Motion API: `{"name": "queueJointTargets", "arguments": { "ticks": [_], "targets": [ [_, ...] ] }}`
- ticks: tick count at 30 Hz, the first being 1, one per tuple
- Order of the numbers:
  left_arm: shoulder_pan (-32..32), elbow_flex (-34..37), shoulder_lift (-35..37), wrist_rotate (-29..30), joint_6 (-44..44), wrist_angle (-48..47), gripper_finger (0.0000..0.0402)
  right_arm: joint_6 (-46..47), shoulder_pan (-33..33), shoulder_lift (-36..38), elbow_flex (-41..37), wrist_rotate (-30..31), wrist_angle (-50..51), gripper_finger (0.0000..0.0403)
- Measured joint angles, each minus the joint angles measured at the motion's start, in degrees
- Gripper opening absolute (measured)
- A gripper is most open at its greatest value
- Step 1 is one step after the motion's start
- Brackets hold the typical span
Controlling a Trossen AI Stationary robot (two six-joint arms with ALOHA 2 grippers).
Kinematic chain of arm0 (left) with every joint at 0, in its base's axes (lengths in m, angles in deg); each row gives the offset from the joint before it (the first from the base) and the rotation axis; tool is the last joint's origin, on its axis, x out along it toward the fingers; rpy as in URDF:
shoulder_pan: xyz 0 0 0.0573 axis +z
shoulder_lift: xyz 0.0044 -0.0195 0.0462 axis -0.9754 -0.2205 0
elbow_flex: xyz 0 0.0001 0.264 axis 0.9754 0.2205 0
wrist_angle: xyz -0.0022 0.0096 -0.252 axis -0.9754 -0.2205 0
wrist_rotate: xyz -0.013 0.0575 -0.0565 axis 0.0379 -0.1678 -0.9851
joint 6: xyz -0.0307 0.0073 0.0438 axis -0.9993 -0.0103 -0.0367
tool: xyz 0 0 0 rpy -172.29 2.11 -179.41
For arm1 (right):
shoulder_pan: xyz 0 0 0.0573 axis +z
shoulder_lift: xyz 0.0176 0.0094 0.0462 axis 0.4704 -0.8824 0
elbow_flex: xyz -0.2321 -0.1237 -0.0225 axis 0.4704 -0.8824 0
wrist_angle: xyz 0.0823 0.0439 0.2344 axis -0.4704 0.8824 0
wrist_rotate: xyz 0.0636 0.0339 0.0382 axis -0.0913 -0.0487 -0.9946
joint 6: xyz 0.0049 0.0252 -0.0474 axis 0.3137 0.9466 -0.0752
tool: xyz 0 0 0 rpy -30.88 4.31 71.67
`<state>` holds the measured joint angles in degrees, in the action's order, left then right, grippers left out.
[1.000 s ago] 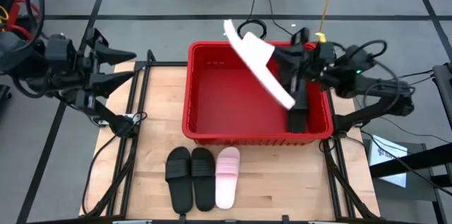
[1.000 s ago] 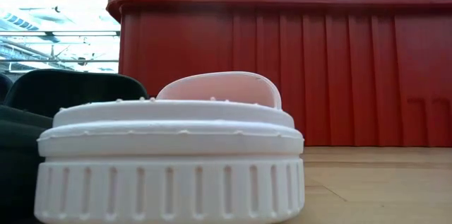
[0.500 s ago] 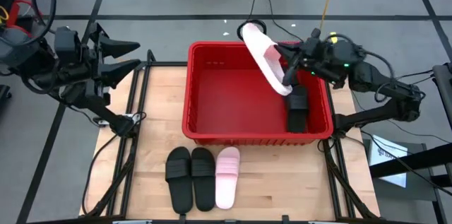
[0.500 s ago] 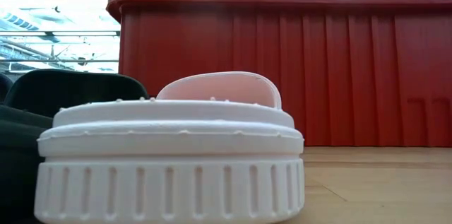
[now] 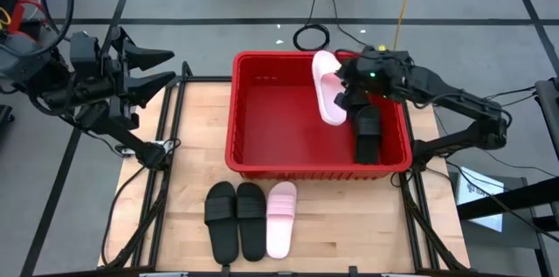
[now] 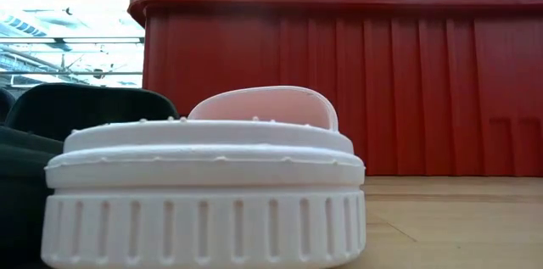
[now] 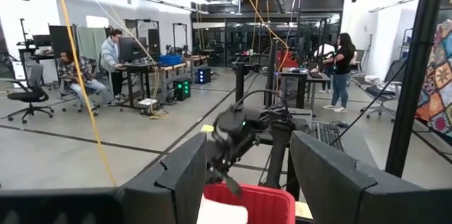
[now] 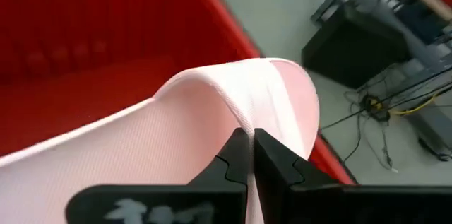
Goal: Pick and place slides into bin
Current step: Put the pink slipper into the red bin
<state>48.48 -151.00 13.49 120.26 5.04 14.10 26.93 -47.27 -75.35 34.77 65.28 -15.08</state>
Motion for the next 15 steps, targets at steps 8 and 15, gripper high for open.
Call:
{"name": "queueJointTargets", "arguments": {
  "ticks": [8,15],
  "targets": [
    [0.0,0.0,0.02,-0.19,-0.2,-0.5,0.0205,-3.98,-0.71,-5.46,0.0,-1.24,4.85,0.0],
    [1.26,-0.01,-0.04,2.14,-5.43,-12.86,0.0205,-6.2,-1.8,-8.74,-1.94,-2.49,4.58,0.0]
  ]
}}
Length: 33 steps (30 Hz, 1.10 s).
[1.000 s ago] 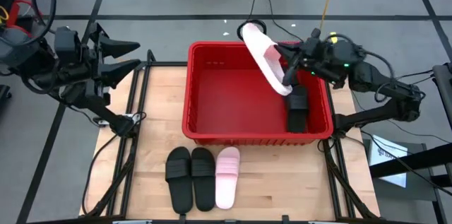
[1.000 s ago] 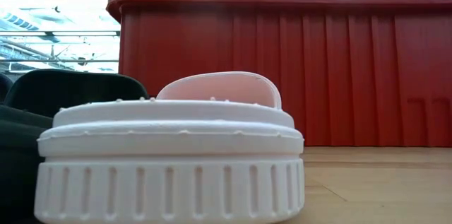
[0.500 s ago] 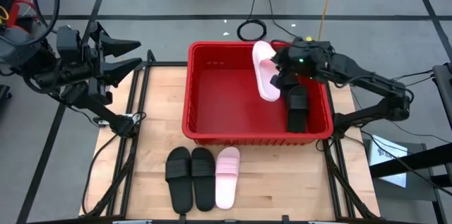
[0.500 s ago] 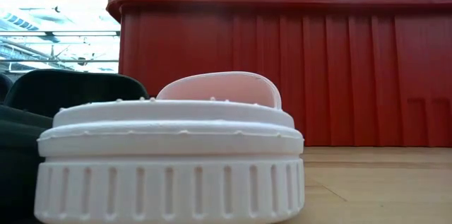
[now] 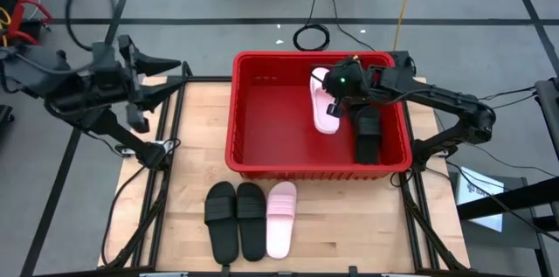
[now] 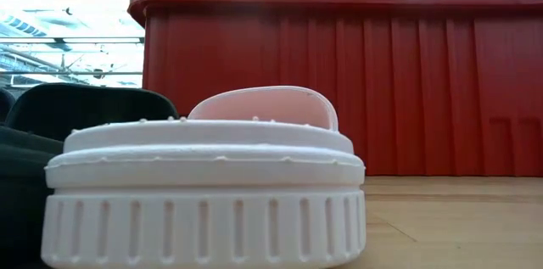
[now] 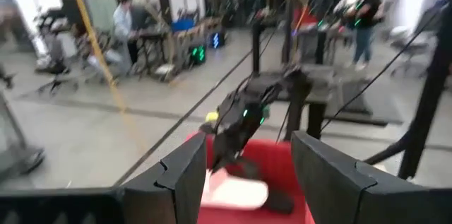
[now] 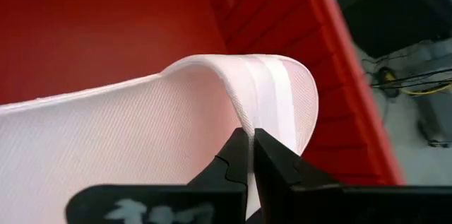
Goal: Pick and place slides into bin
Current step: Put the pink slipper into the red bin
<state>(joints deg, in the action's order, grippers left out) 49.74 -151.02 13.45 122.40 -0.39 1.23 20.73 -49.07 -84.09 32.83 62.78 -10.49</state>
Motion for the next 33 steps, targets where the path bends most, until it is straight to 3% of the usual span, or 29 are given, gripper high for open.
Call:
{"name": "queueJointTargets", "arguments": {
  "ticks": [6,10,16,26,33],
  "targets": [
    [2.37,0.01,-0.08,0.28,-2.88,-2.03,0.0205,-0.44,-1.98,0.17,-7.77,-0.75,-3.91,0.0],
    [3.37,-0.01,0.26,0.17,-3.55,-2.04,0.0205,-2.25,-3.64,0.24,-13.63,-4.57,-9.07,0.0],
    [5.39,-0.01,0.19,-3.27,-4.43,-2.14,0.0205,-4.92,-5.31,0.22,-20.35,-4.61,-16.49,0.0],
    [7.88,-0.01,0.21,-4.51,-6.58,-2.13,0.0205,-10.38,-9.01,0.25,-24.43,-5.25,-19.97,0.0],
    [9.66,-0.01,0.21,-7.39,-7.24,-2.1,0.0205,-12.67,-13.29,-0.12,-24.55,-9.67,-21.63,0.0]
  ]
}}
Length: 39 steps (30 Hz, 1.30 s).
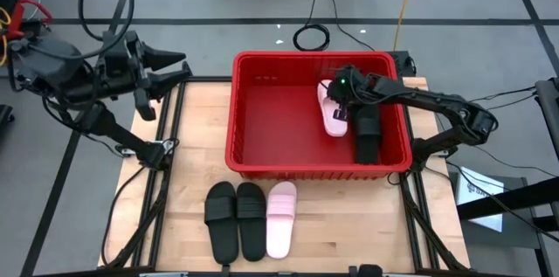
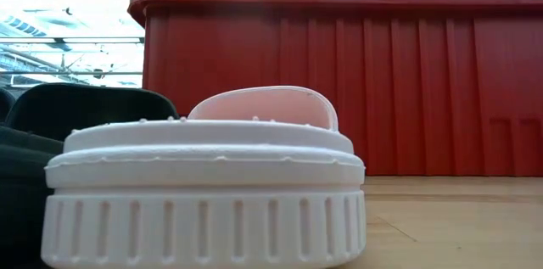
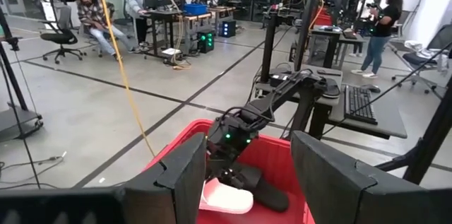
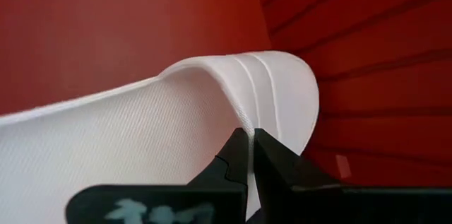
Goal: Pick and place slides into bin
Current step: Put the pink slipper into the red bin
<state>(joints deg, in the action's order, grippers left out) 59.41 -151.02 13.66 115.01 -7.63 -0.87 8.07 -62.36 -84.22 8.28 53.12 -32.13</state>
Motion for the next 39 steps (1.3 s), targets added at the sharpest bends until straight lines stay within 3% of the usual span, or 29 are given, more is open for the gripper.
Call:
{"name": "queueJointTargets", "arguments": {
  "ticks": [19,29,39],
  "targets": [
    [1.19,0.0,-0.02,-1.38,-0.68,0.01,0.0205,-2.46,-2.76,-9.52,-0.02,-4.06,-0.5,0.0],
    [1.19,0.0,-0.01,-1.47,-0.68,0.01,0.0205,-2.53,-2.98,-9.6,0.0,-4.0,-0.25,0.0001],
    [1.19,0.0,-0.01,-1.47,-0.67,-0.05,0.0205,0.15,-2.96,-8.75,0.0,-1.57,0.61,0.0049]
  ]
}}
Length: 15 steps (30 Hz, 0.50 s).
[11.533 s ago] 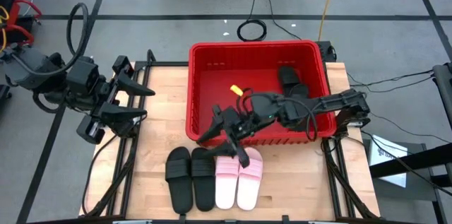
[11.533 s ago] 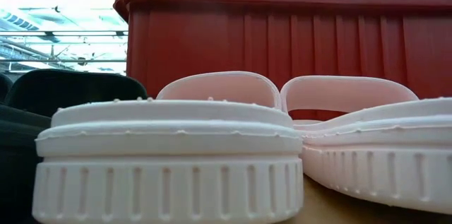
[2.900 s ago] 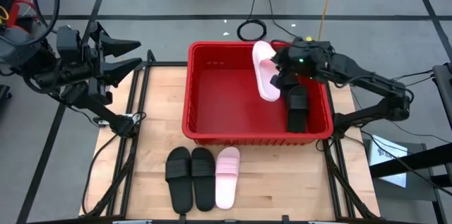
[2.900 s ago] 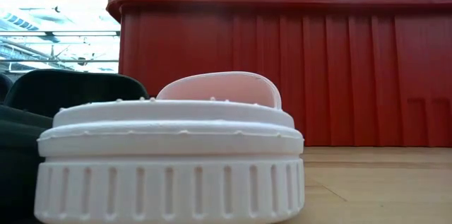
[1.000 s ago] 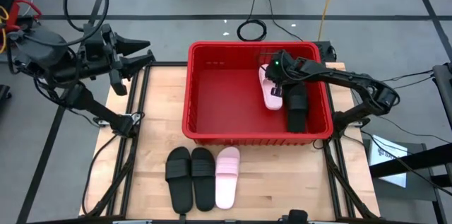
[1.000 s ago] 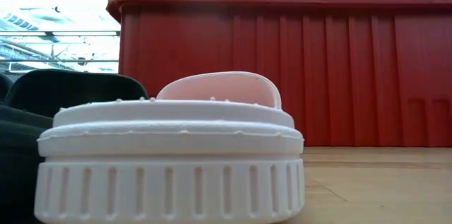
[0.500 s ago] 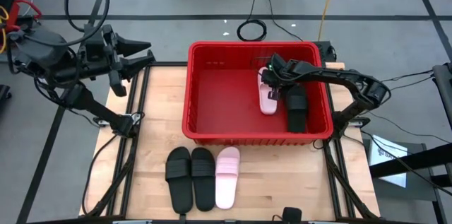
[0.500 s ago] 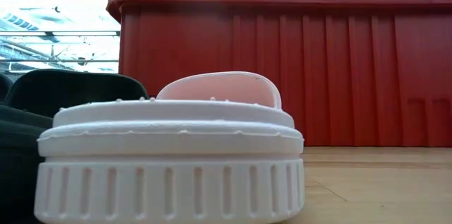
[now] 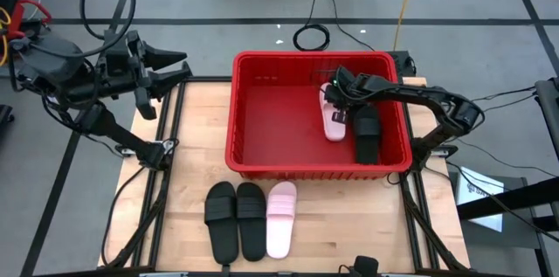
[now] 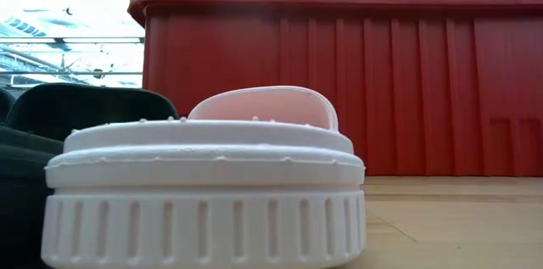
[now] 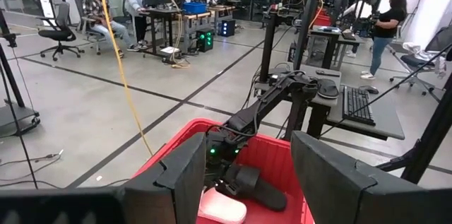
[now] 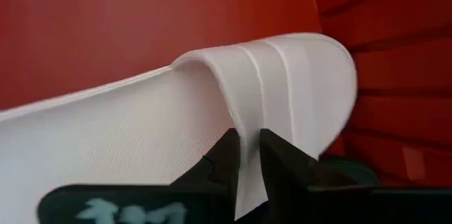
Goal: Pick and place slides into bin
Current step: Put the pink slipper into the red bin
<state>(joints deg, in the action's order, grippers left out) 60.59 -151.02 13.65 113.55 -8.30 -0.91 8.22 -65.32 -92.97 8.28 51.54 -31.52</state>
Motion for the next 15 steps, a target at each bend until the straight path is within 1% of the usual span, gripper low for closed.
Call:
{"name": "queueJointTargets", "arguments": {
  "ticks": [3,12,15],
  "targets": [
    [0.0,0.0,0.01,0.0,0.5,-0.07,0.0205,0.52,0.02,1.51,0.0,1.79,0.27,0.0065],
    [0.0,0.0,-0.03,0.0,0.99,-2.17,0.0205,2.84,0.57,7.12,0.0,1.11,0.23,0.0113],
    [0.0,0.0,-0.09,0.0,0.99,-2.53,0.0205,5.53,0.57,8.44,0.0,1.1,0.56,0.0124]
  ]
}}
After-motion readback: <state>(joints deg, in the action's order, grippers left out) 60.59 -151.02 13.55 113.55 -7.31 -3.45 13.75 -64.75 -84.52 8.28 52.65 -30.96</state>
